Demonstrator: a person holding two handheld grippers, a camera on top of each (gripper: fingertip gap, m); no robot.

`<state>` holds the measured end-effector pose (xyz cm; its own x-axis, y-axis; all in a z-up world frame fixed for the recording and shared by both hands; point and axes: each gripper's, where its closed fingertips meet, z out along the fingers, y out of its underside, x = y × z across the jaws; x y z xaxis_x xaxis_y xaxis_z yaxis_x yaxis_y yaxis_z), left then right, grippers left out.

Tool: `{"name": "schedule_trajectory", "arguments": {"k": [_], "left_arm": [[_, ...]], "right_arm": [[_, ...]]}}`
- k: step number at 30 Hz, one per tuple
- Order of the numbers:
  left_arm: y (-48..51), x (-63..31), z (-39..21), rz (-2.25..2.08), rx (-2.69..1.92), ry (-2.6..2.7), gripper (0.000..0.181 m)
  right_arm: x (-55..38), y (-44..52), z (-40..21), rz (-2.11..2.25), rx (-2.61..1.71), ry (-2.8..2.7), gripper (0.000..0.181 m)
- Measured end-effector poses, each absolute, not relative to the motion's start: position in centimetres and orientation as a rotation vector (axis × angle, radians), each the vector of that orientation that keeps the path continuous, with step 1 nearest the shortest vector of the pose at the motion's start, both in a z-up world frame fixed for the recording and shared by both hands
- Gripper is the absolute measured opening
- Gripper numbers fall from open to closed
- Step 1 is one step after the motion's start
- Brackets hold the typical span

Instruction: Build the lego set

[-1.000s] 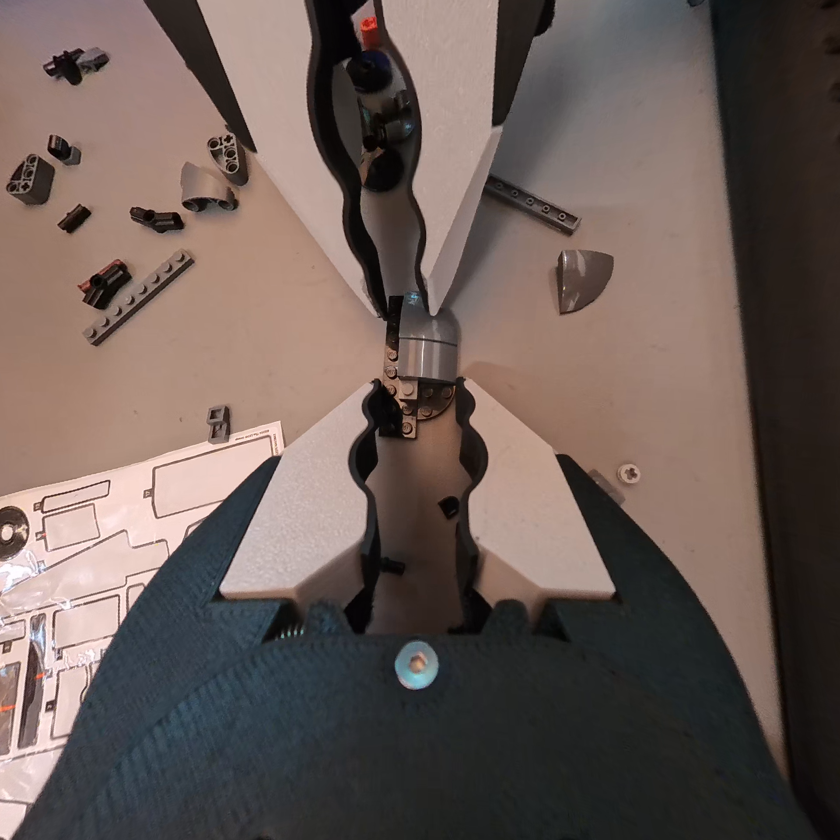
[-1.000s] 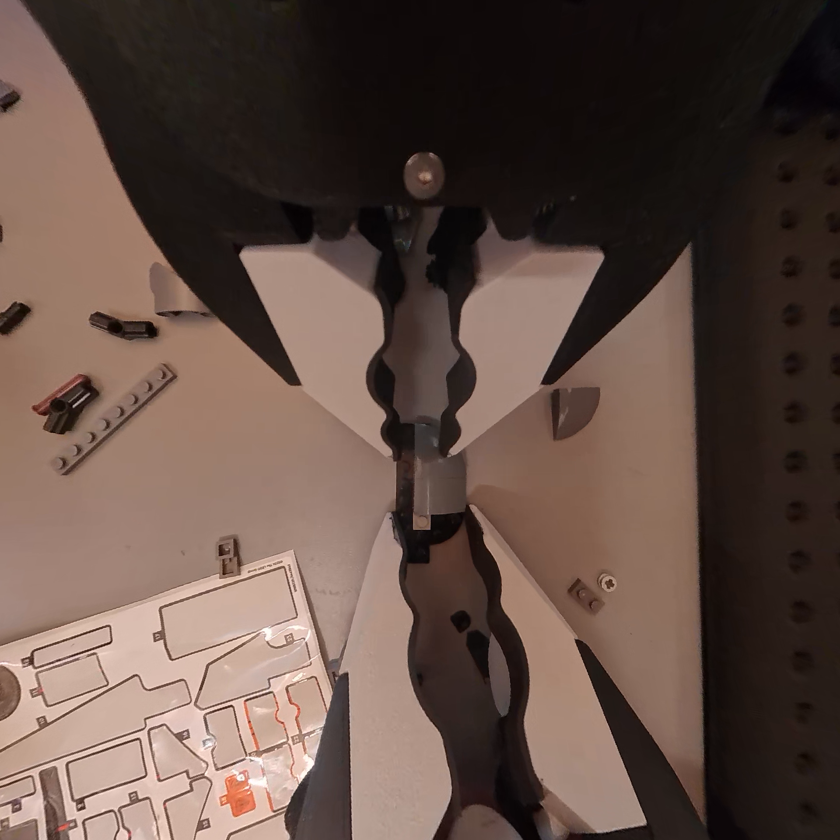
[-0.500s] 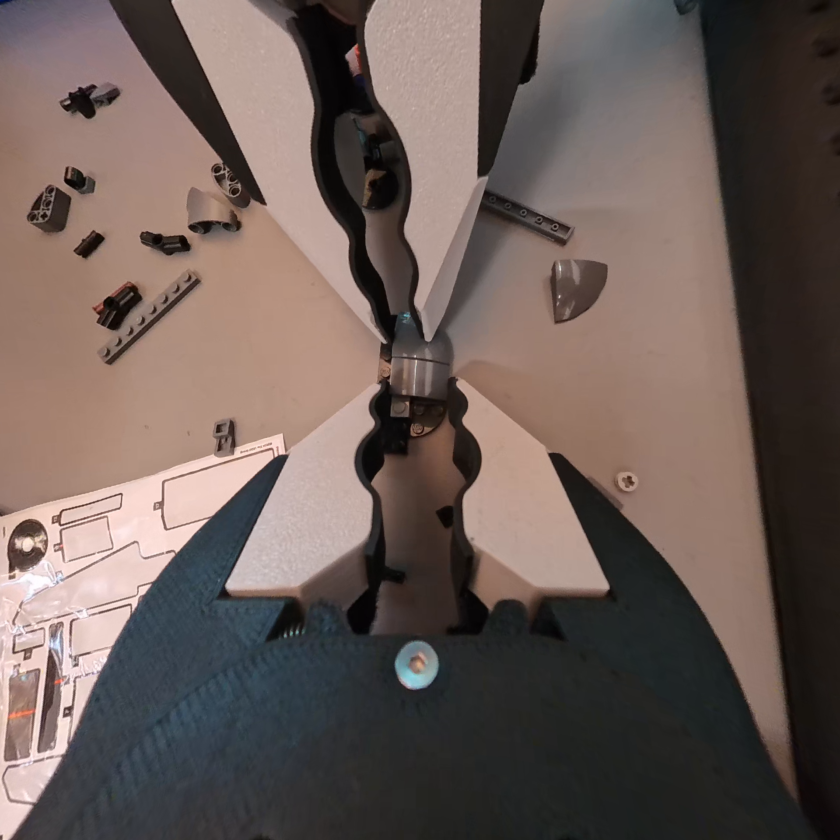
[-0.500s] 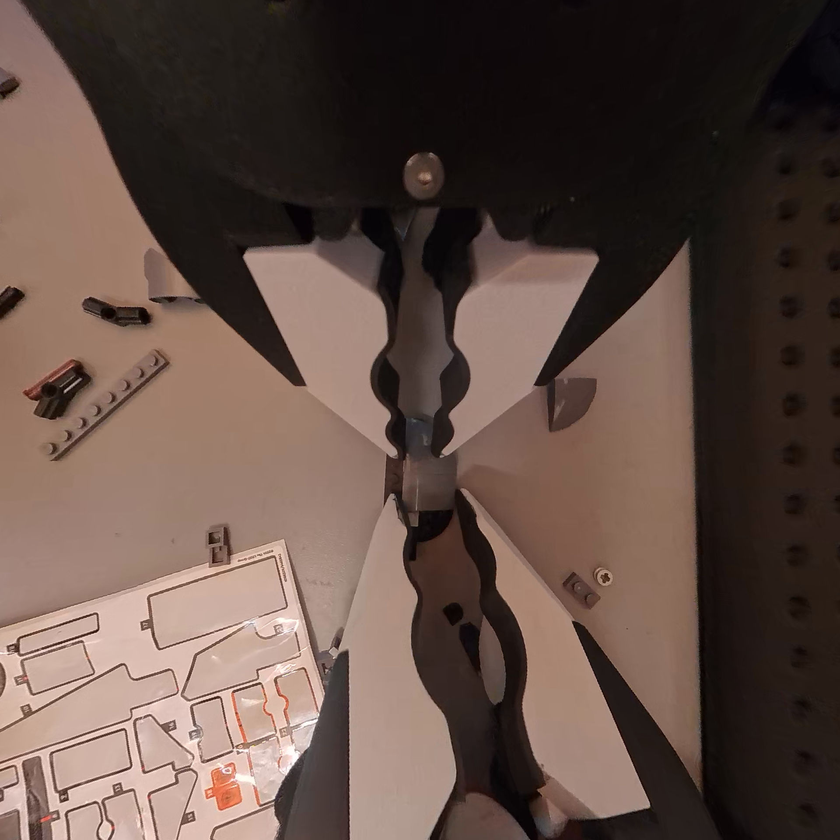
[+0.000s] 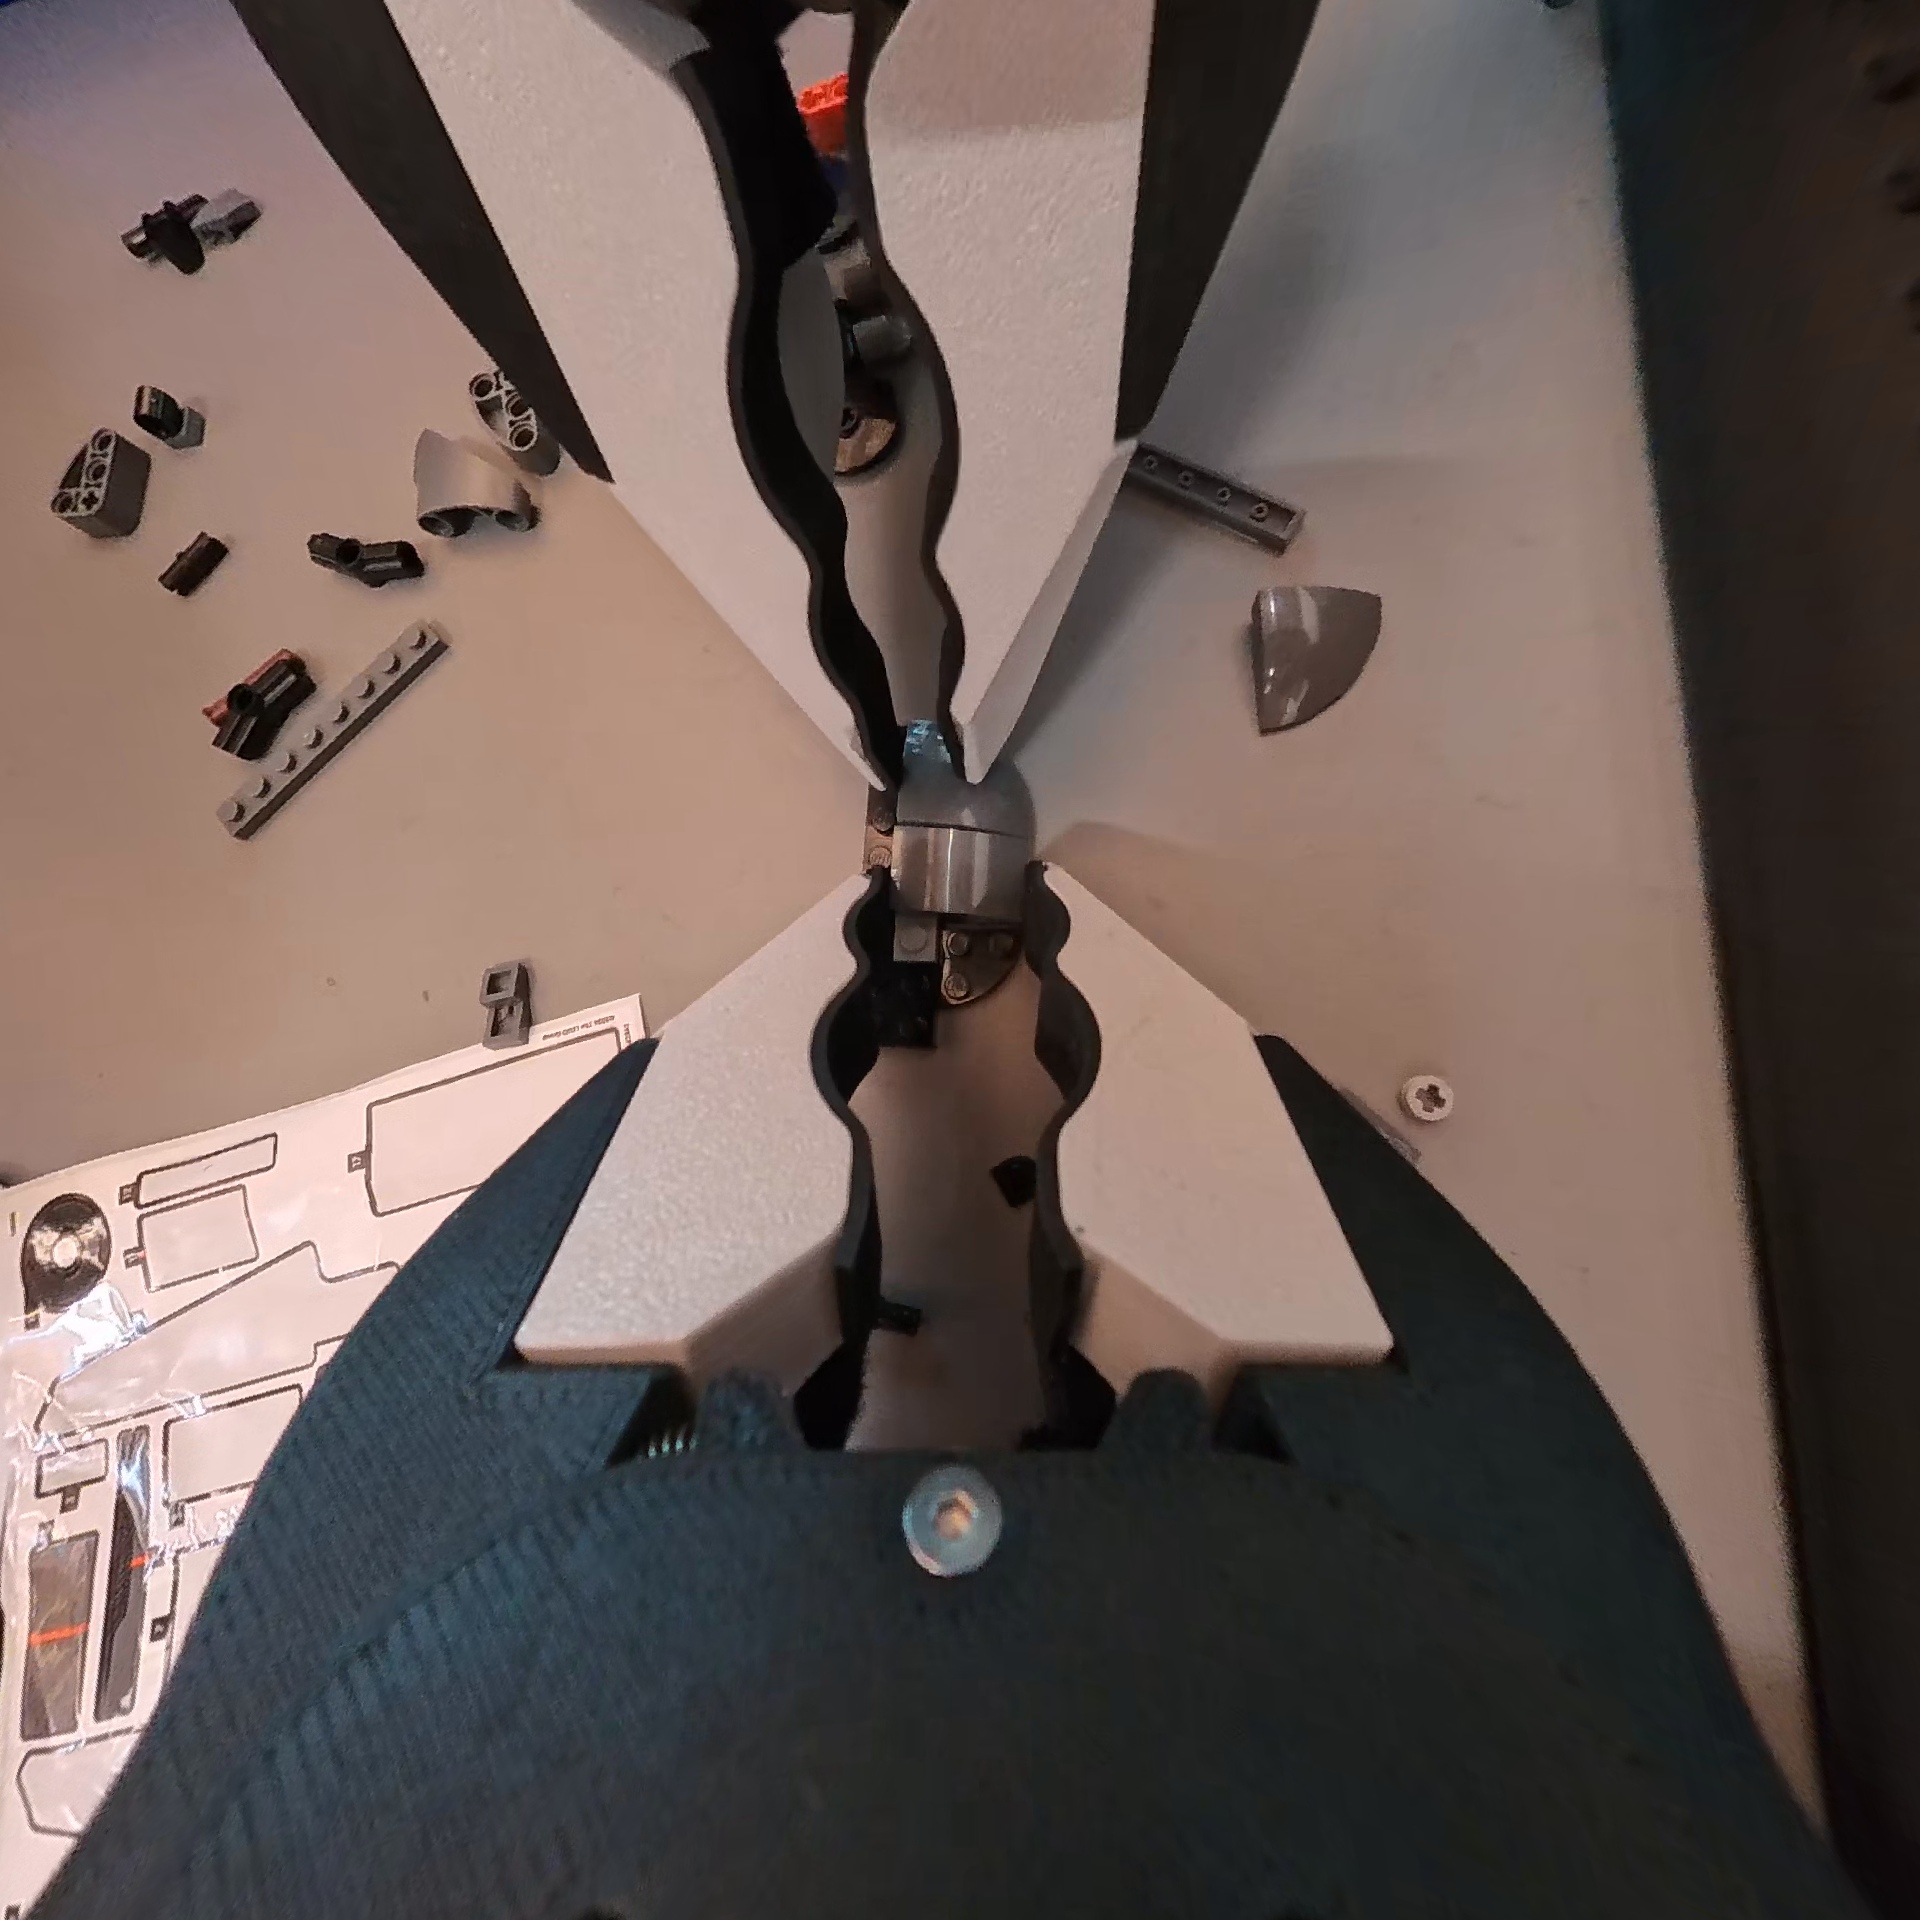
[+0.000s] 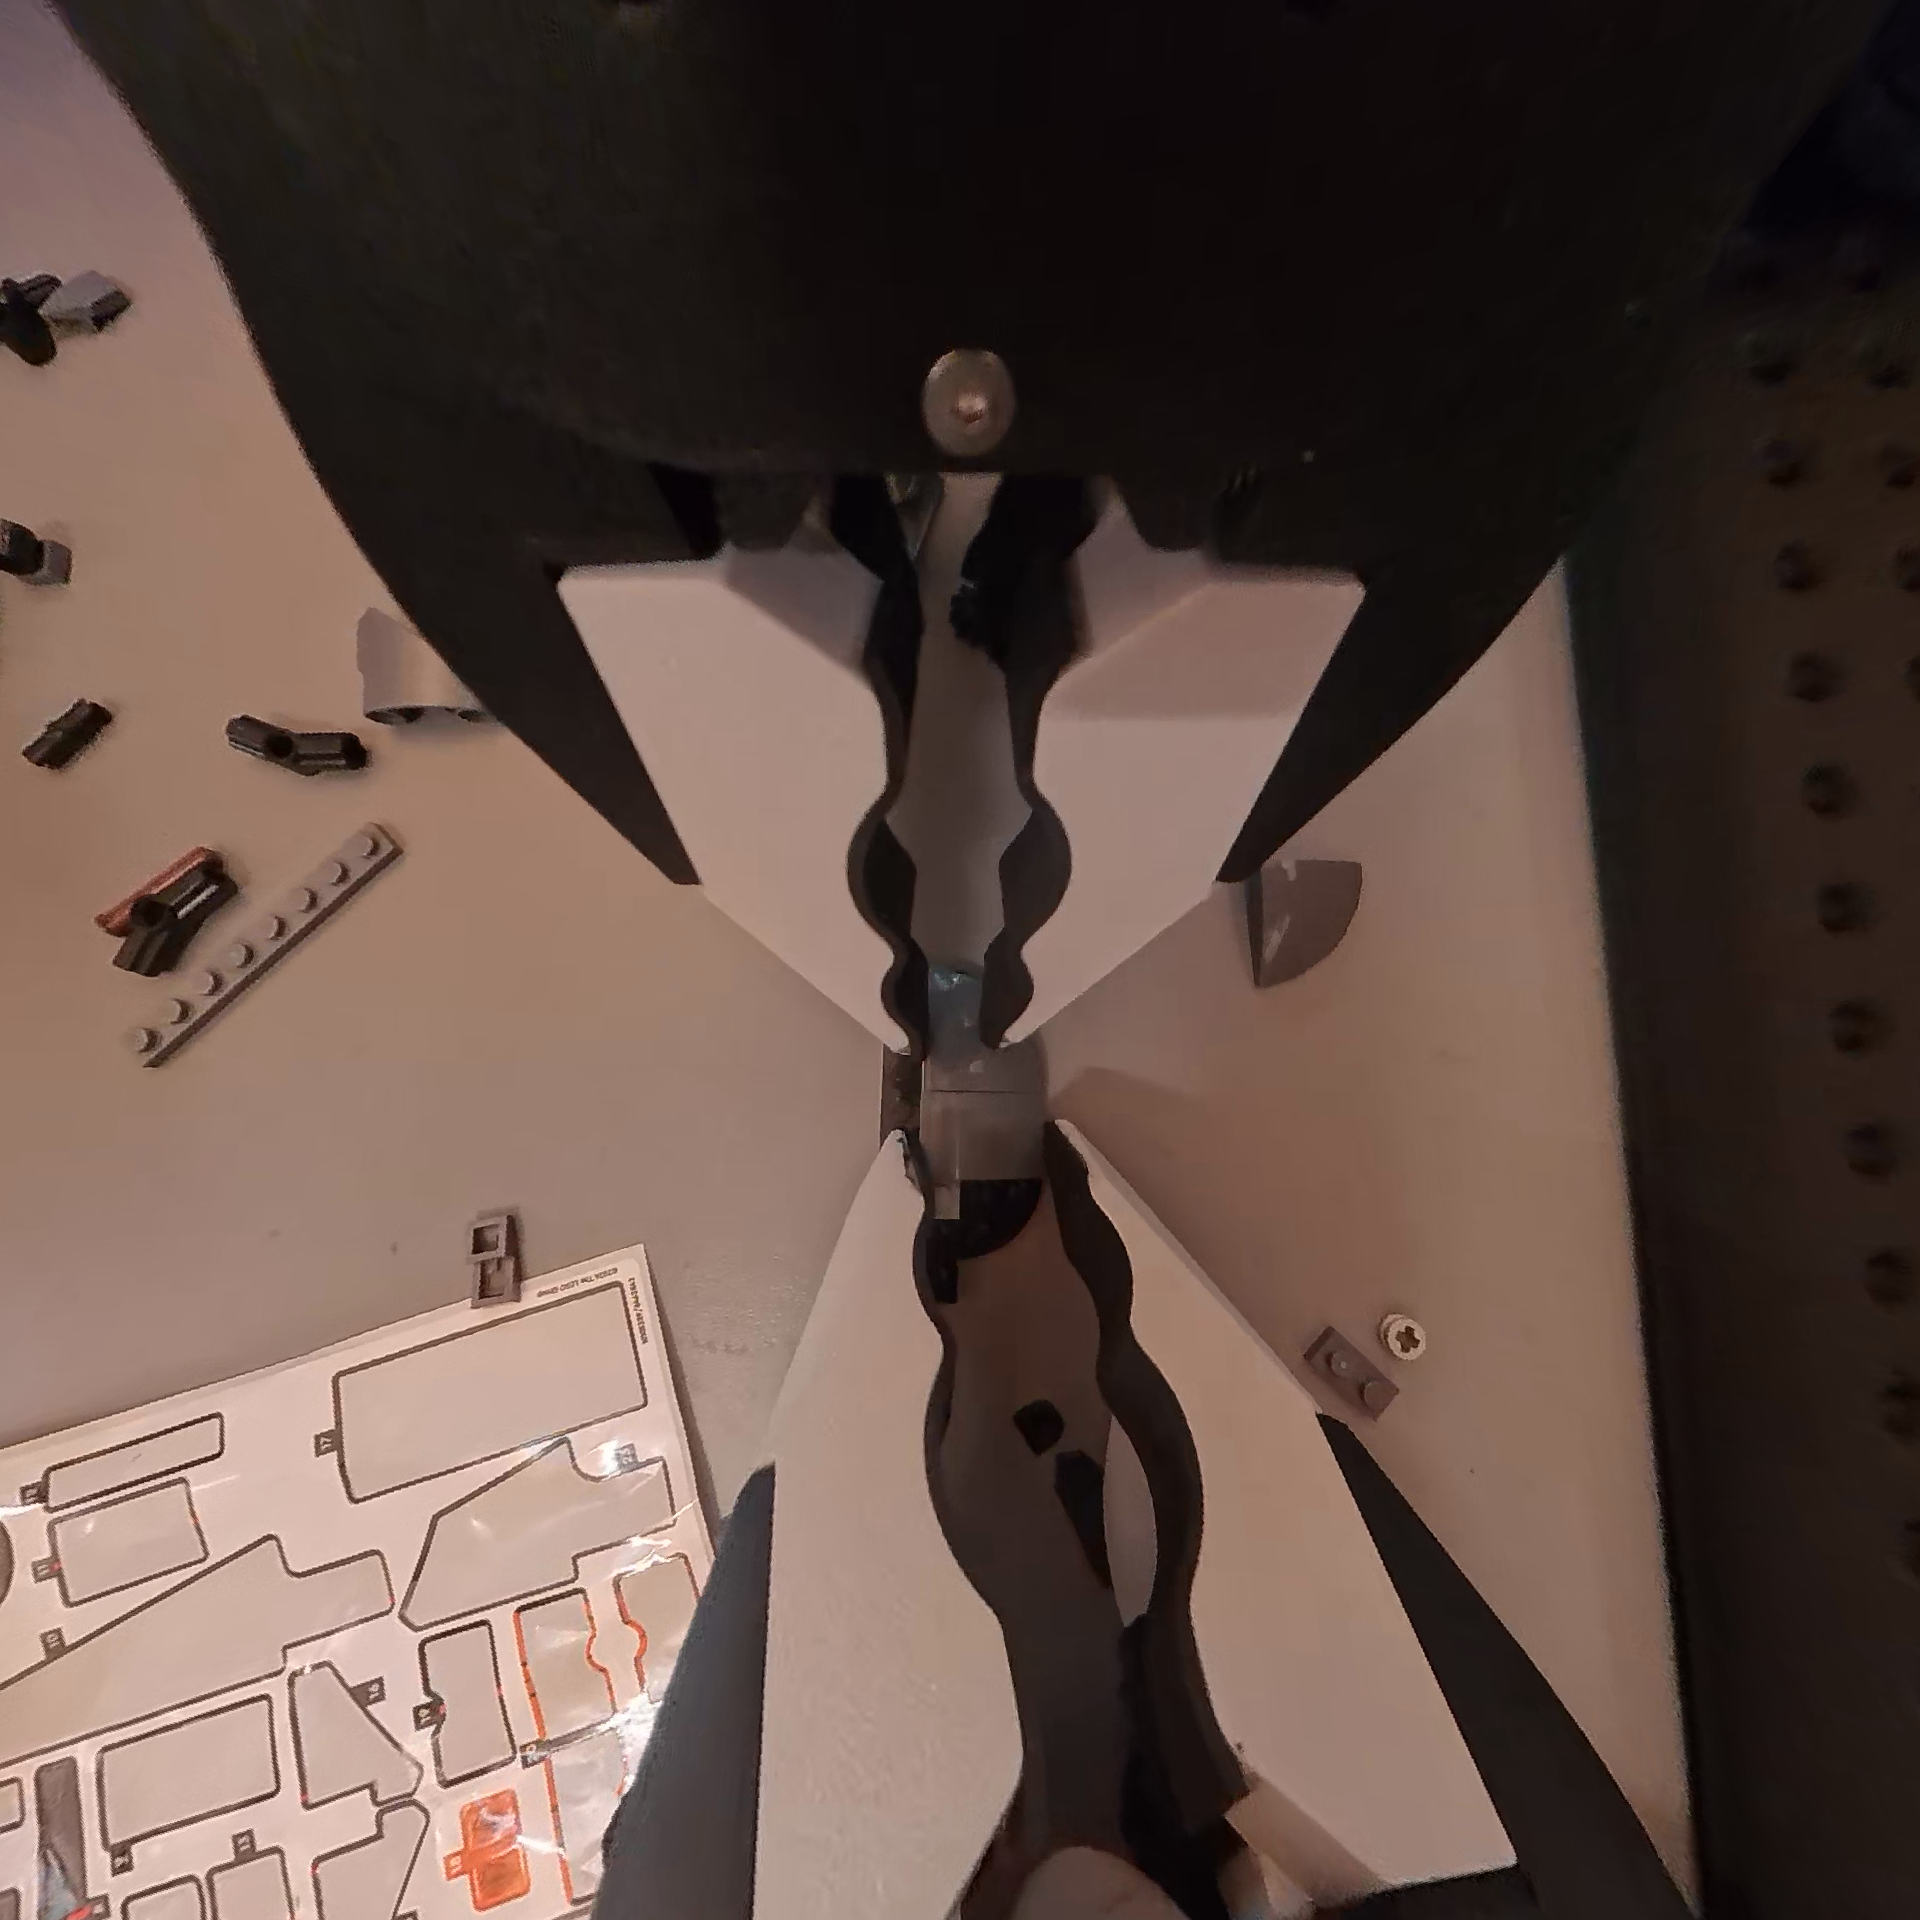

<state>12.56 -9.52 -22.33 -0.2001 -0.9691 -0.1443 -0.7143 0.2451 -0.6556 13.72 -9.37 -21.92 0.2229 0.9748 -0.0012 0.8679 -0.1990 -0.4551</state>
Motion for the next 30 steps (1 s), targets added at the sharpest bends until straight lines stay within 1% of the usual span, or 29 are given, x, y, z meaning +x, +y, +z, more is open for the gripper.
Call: {"name": "schedule_trajectory", "arguments": {"k": [6,11,15,20,30], "left_arm": [[-9.54,12.5,-22.34,-0.635,-1.533,1.985,0.023],[-9.61,12.48,-22.37,-0.648,-1.535,1.989,0.023],[-9.59,12.54,-22.37,-0.643,-1.531,1.991,0.023],[-9.55,12.49,-22.36,-0.65,-1.534,1.99,0.023],[-9.53,12.38,-22.41,-0.654,-1.547,1.991,0.022]], "right_arm": [[13.62,-9.37,-21.93,0.344,-2.182,-1.723,0.009],[13.37,-9.32,-21.88,0.44,-2.2,-1.679,0.009],[13.41,-9.41,-22.16,0.502,-2.183,-1.679,0.017],[13.17,-9.27,-21.91,0.528,-2.16,-1.67,0.012],[12.92,-9.2,-21.87,0.495,-2.192,-1.667,0.012]]}}
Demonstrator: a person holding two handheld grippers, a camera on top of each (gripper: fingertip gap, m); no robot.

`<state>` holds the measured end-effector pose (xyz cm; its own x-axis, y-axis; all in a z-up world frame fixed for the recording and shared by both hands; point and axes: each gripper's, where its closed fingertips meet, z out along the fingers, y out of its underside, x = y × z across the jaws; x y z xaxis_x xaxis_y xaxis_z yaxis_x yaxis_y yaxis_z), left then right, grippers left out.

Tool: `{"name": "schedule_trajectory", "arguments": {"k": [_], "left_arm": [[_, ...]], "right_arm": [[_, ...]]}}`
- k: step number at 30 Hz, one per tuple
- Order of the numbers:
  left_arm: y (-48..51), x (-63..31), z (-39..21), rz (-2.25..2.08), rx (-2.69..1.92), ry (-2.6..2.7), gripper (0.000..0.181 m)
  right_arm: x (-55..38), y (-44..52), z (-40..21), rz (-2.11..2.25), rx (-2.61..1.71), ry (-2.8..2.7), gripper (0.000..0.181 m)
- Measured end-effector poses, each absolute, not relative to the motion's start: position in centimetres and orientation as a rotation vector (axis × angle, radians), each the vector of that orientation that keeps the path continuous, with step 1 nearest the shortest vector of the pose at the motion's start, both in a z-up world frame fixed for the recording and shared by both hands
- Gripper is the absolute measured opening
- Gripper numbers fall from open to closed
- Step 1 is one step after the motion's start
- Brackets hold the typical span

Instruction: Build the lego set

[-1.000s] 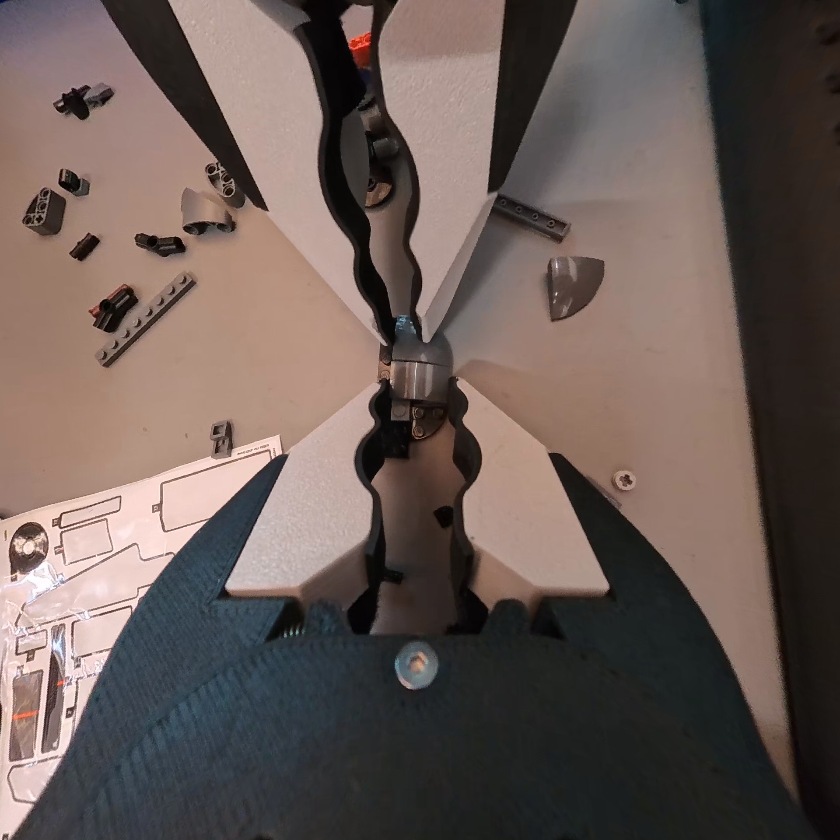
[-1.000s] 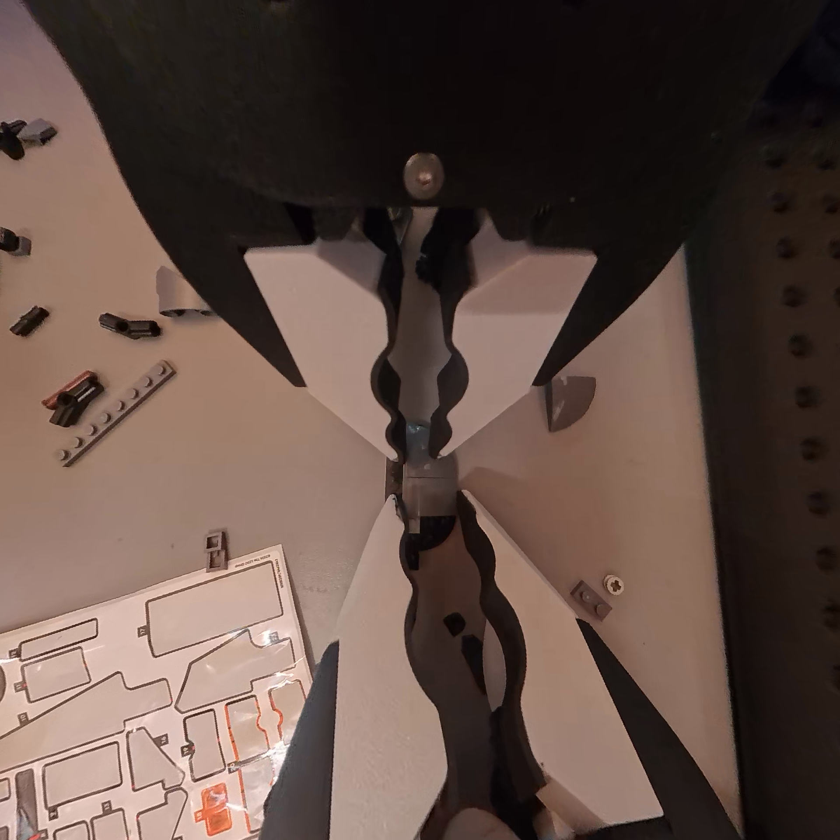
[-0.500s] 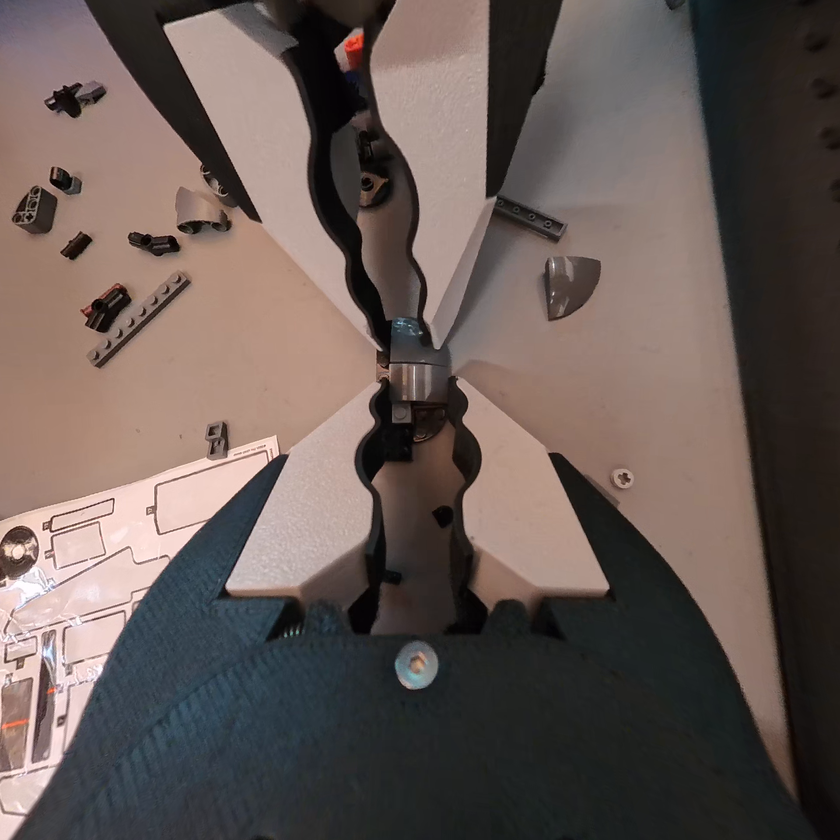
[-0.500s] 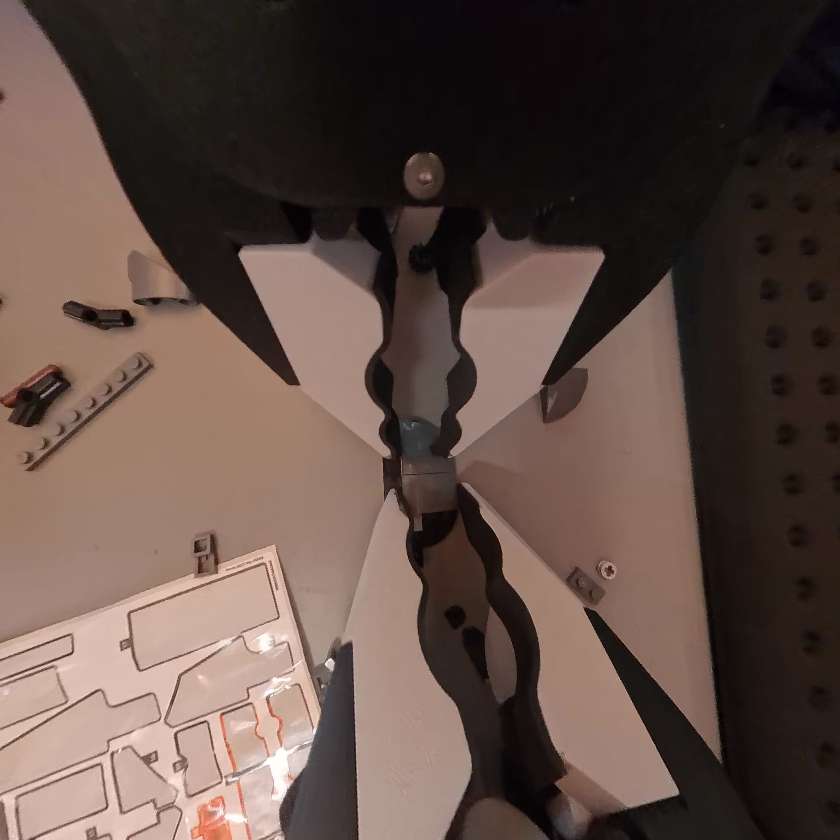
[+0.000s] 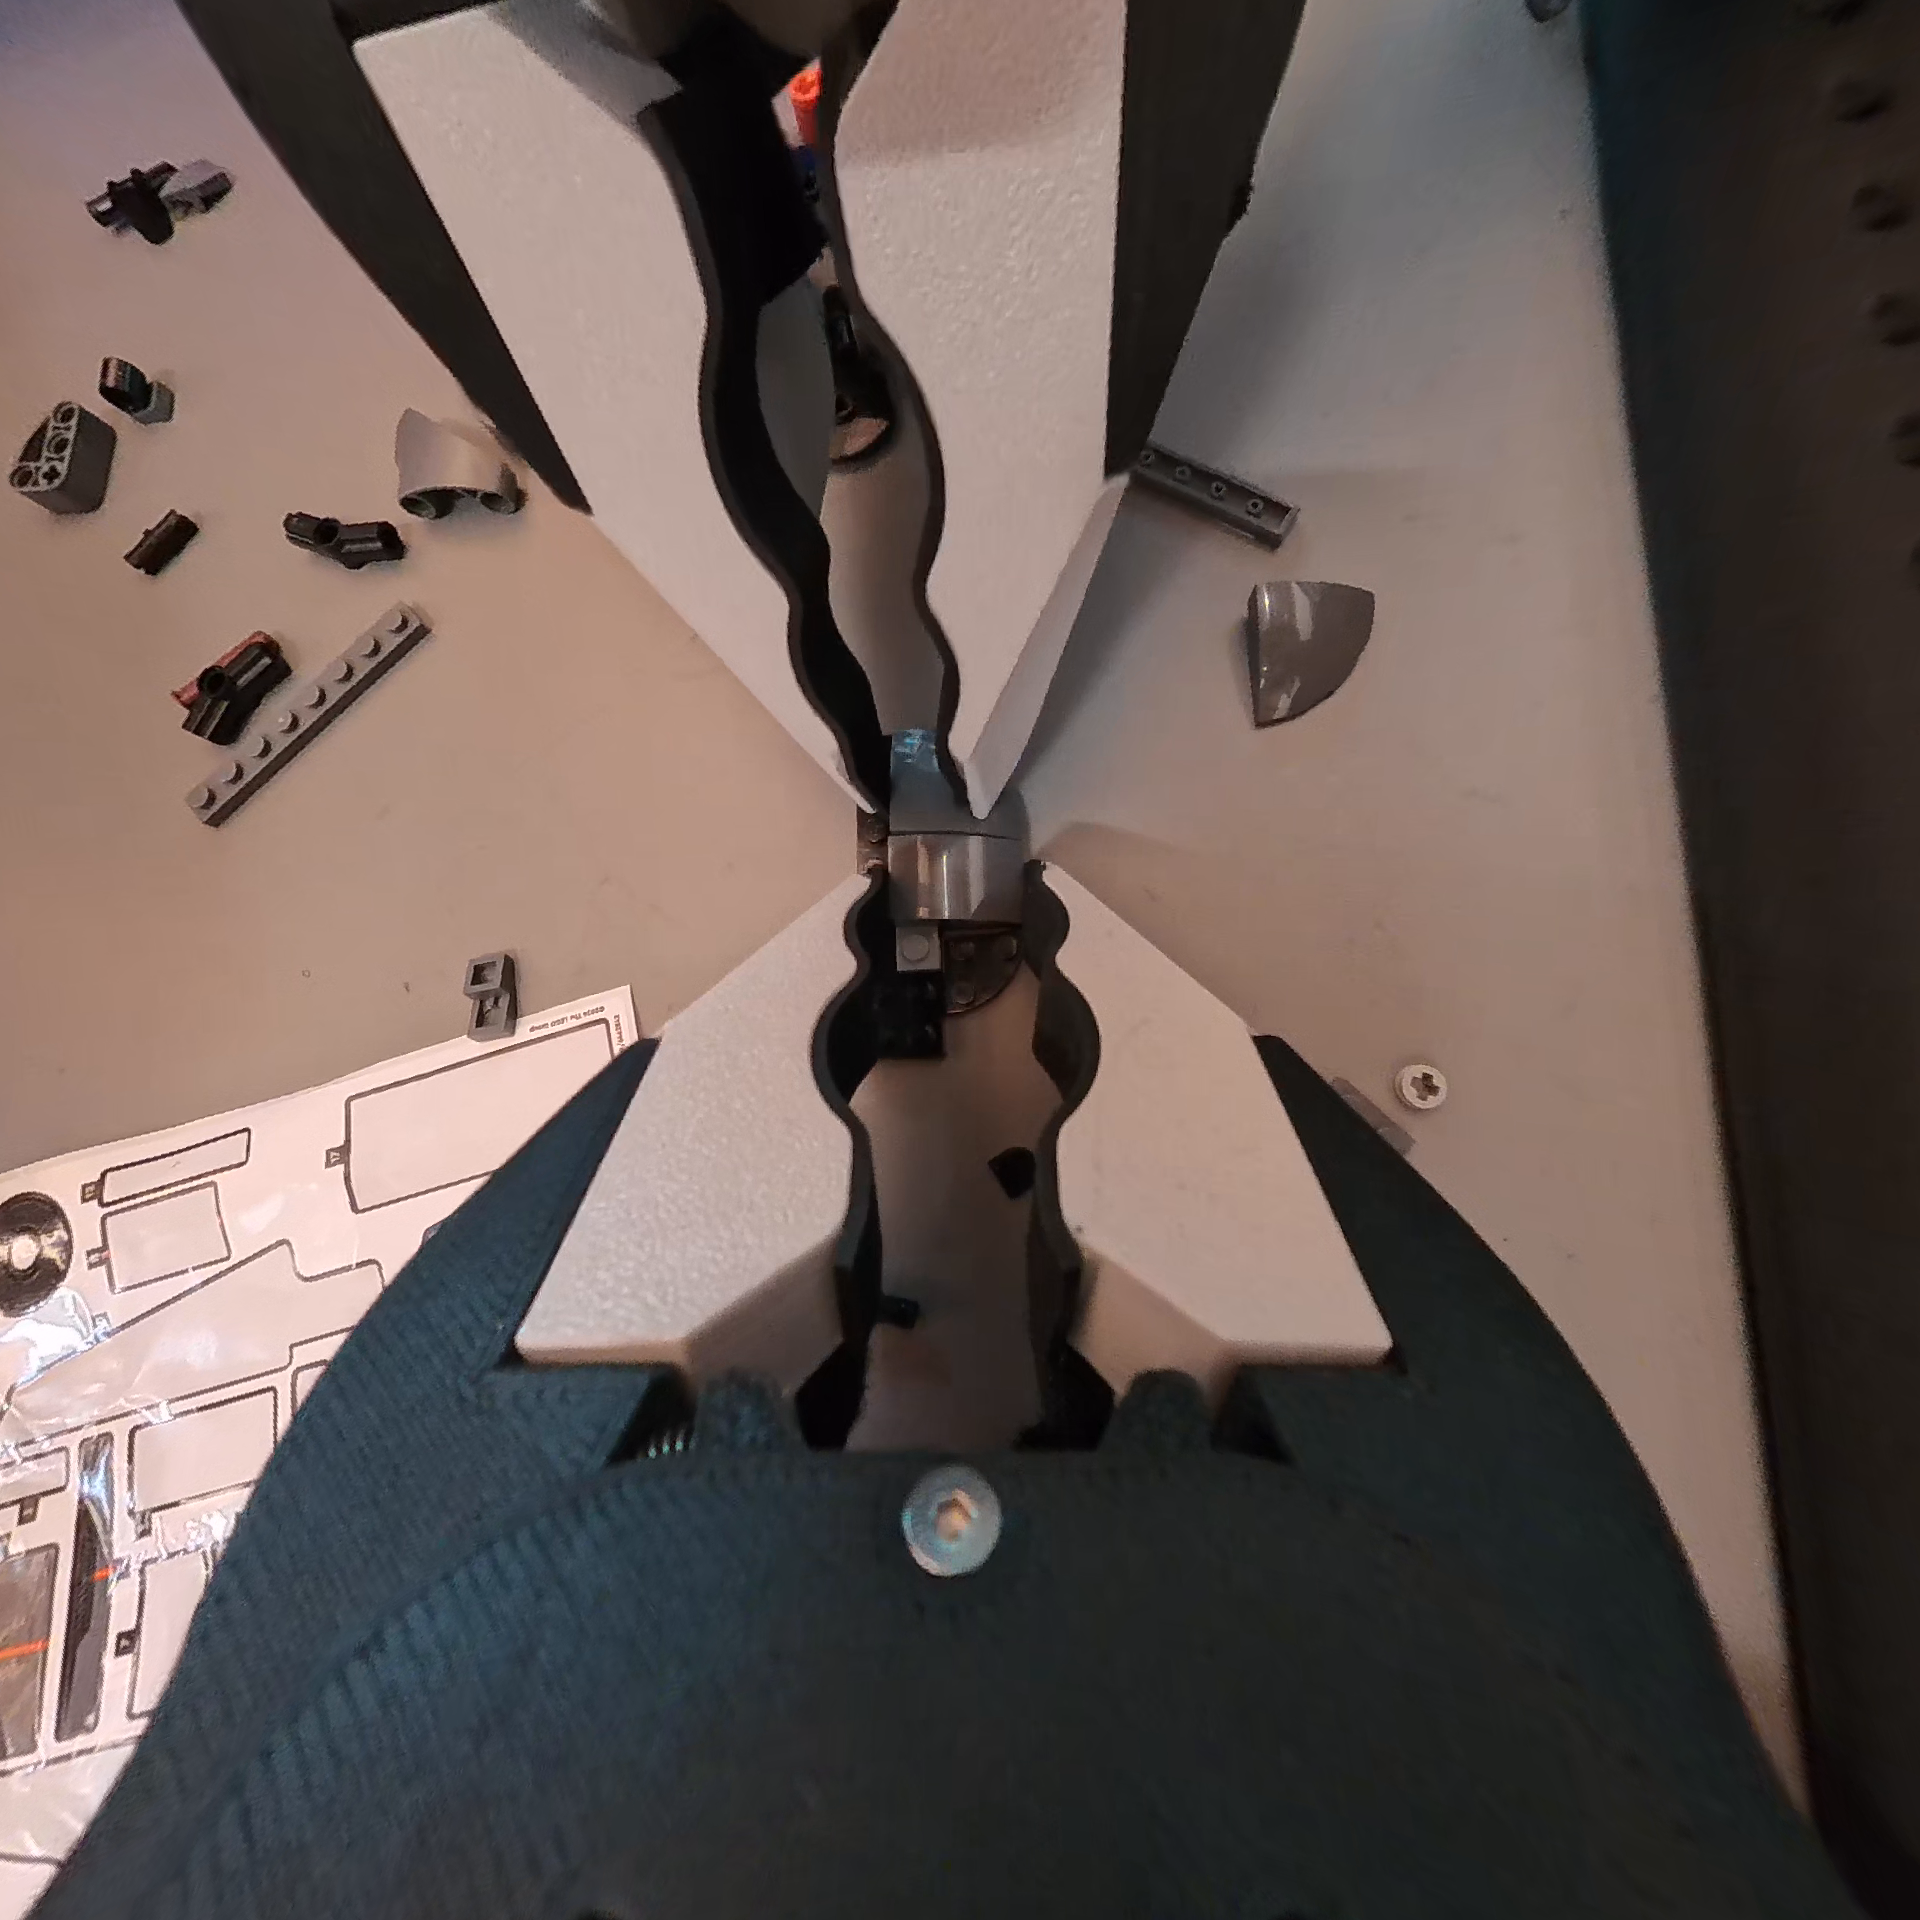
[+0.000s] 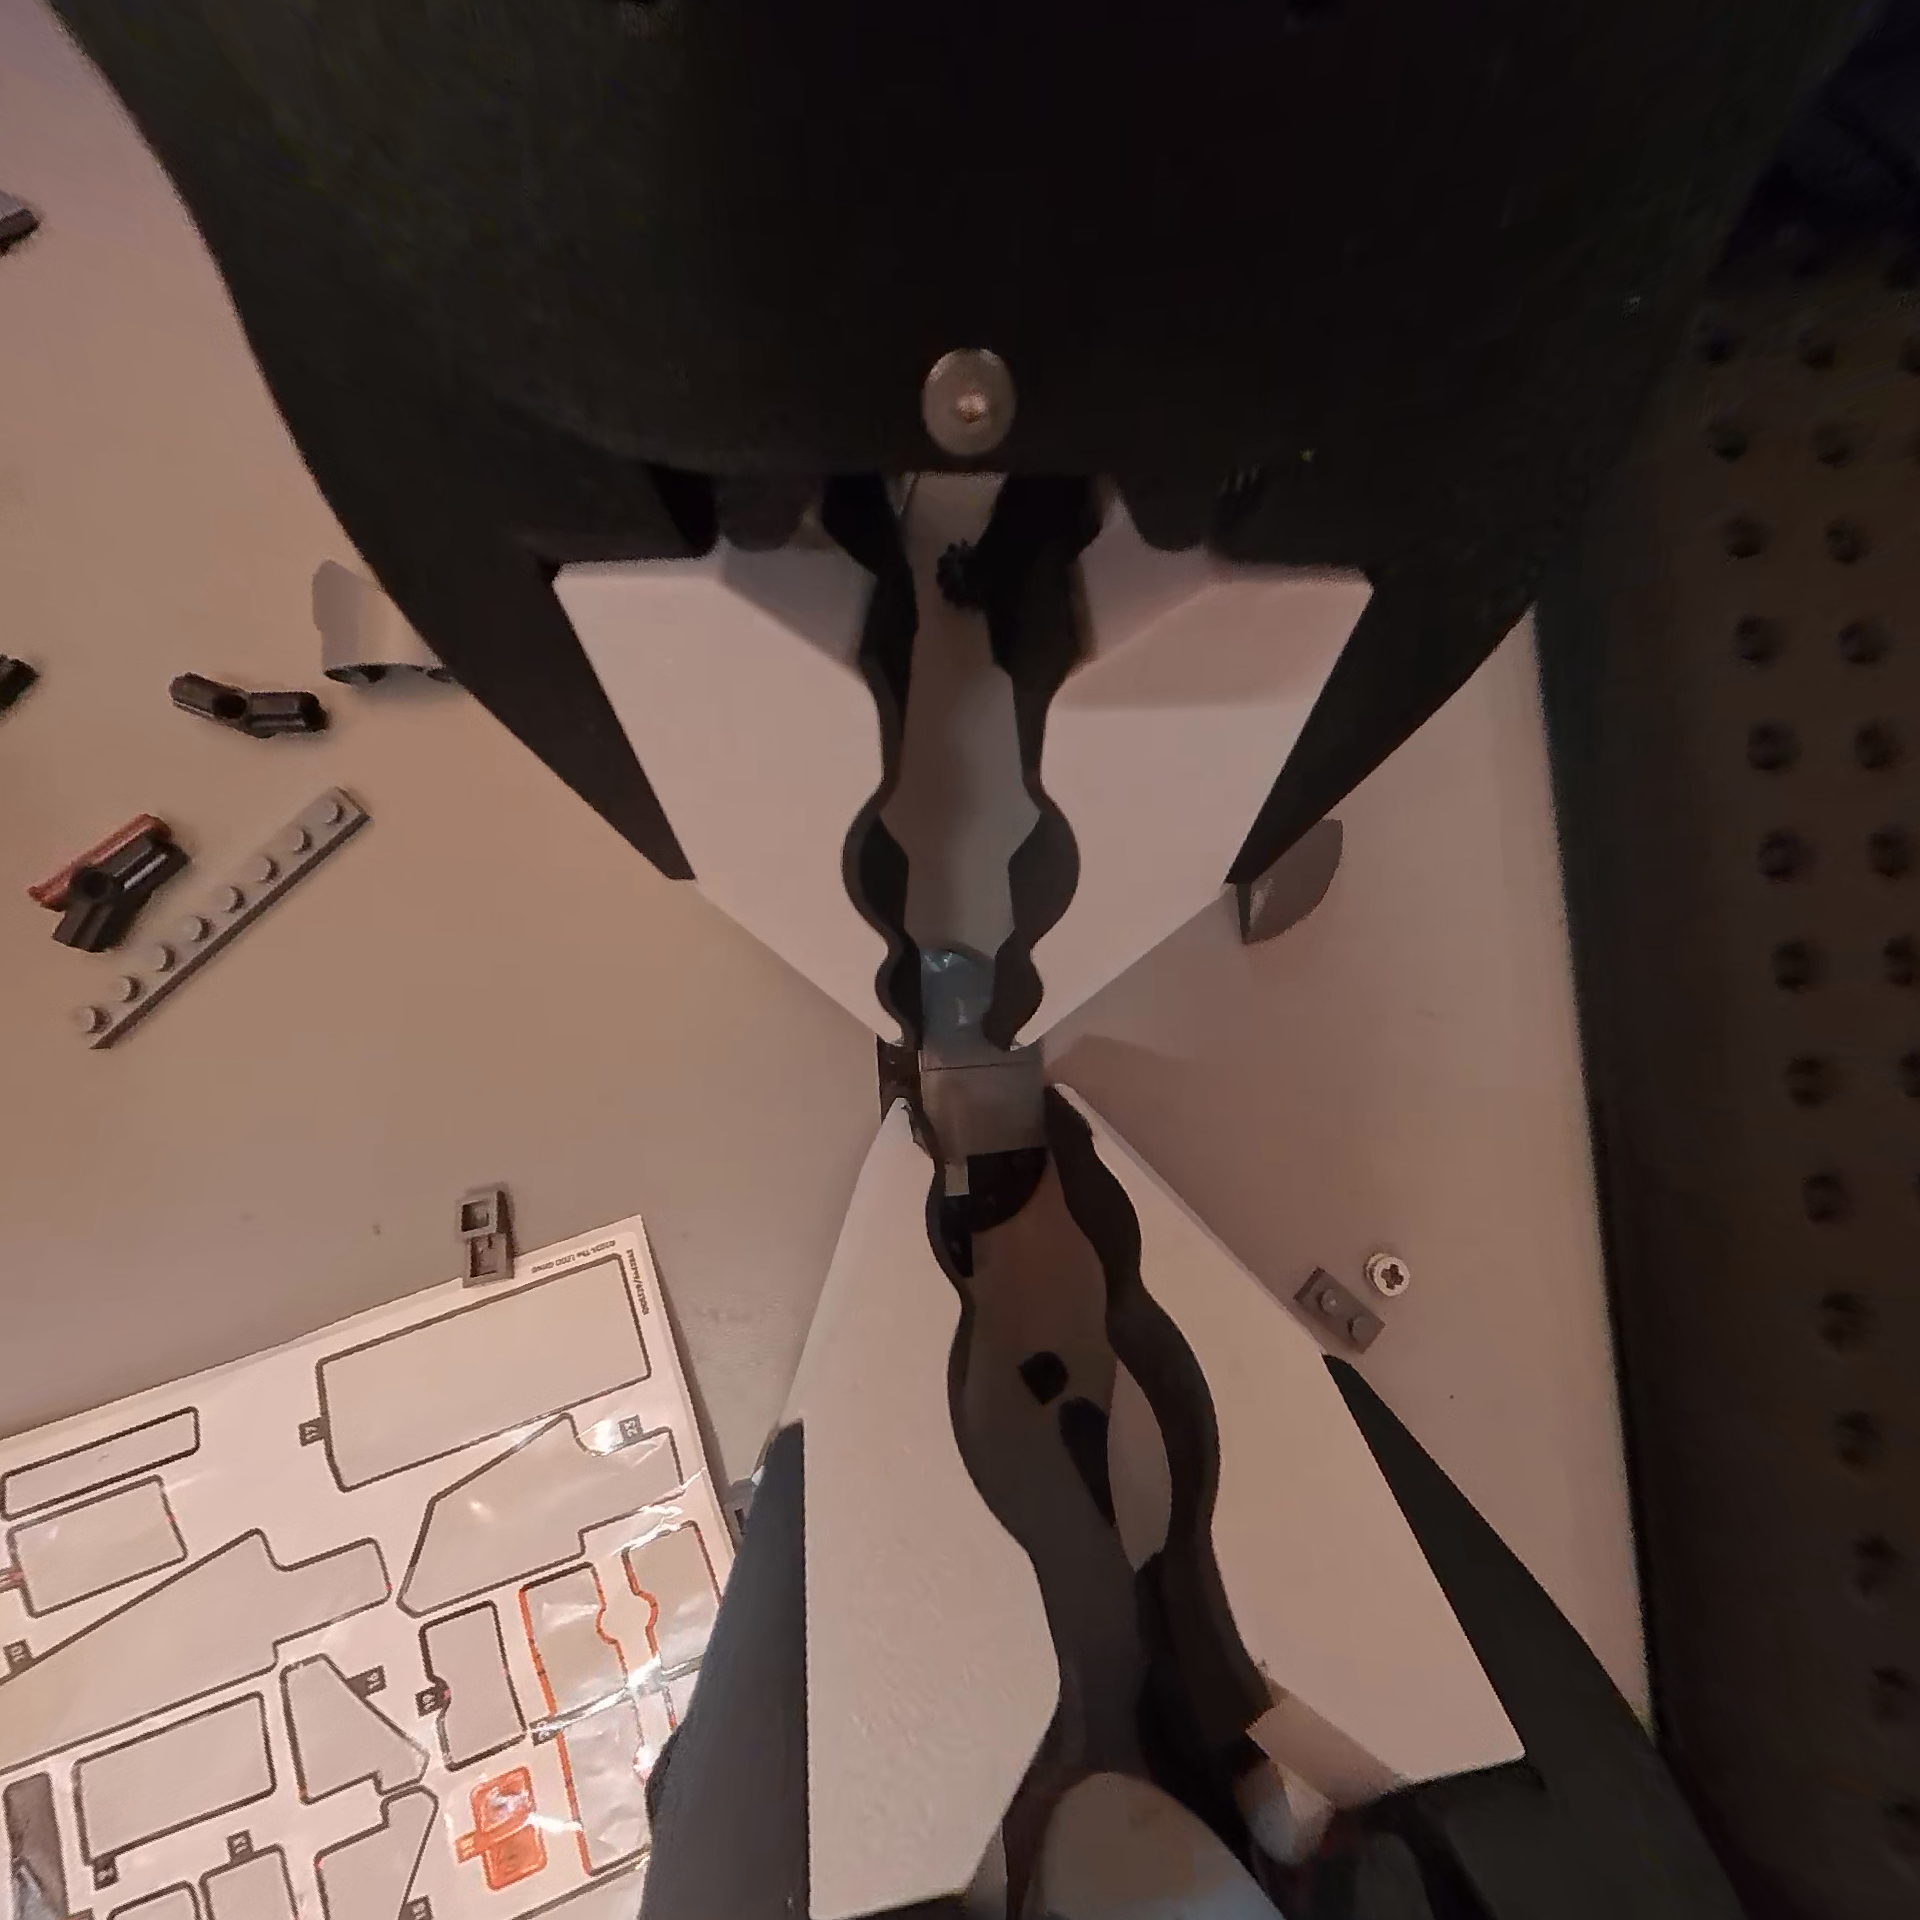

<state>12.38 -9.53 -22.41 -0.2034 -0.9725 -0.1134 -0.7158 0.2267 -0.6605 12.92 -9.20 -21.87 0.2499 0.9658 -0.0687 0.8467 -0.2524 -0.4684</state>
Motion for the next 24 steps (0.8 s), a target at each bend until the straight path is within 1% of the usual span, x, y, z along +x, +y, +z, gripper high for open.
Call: {"name": "schedule_trajectory", "arguments": {"k": [6,11,13,16,24], "left_arm": [[-9.5,12.23,-22.44,-0.651,-1.555,1.994,0.022],[-9.51,12.18,-22.44,-0.662,-1.553,1.99,0.022],[-9.58,12.22,-22.44,-0.665,-1.551,1.993,0.022],[-9.61,12.23,-22.45,-0.67,-1.551,1.994,0.022],[-9.61,12.23,-22.45,-0.669,-1.553,1.996,0.023]], "right_arm": [[12.76,-9.14,-21.89,0.55,-2.265,-1.637,0.012],[12.74,-9.08,-21.83,0.589,-2.222,-1.623,0.011],[12.89,-9.02,-21.7,0.588,-2.206,-1.615,0.009],[12.79,-8.58,-21.39,0.585,-2.189,-1.591,0.0],[12.7,-8.65,-21.44,0.561,-2.184,-1.603,0.0]]}}
